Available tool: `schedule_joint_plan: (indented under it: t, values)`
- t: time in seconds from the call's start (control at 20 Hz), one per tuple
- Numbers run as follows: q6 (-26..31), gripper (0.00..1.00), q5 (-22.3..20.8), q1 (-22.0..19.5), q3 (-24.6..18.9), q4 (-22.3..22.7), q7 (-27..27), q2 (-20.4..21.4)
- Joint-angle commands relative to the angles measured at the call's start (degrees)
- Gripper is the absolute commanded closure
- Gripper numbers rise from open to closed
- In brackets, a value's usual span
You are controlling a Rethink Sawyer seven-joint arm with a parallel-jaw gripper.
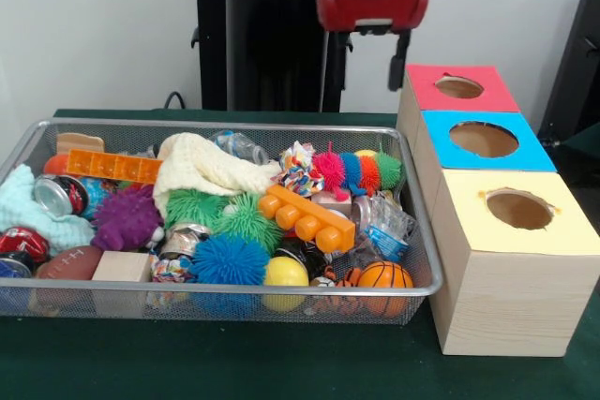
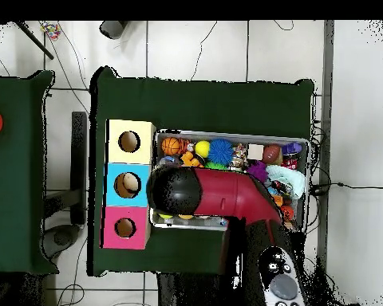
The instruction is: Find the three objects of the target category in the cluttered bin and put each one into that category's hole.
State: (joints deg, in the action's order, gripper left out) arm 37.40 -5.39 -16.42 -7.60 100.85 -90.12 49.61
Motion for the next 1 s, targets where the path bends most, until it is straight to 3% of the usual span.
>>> schedule_joint_plan:
  t: [0.05,0.3,0.75,1.0]
  values:
    - [5.71,0.00,-5.76,-2.03,-3.67,-7.64,5.63,-4.42]
    - [5.29,0.00,-6.86,-1.73,-3.62,-7.39,3.34,-5.20]
    - [-4.15,0.00,-9.56,1.71,-1.65,-2.33,-3.96,-6.78]
    - [-7.12,0.00,-9.99,2.51,-1.77,-0.47,-5.16,-6.81]
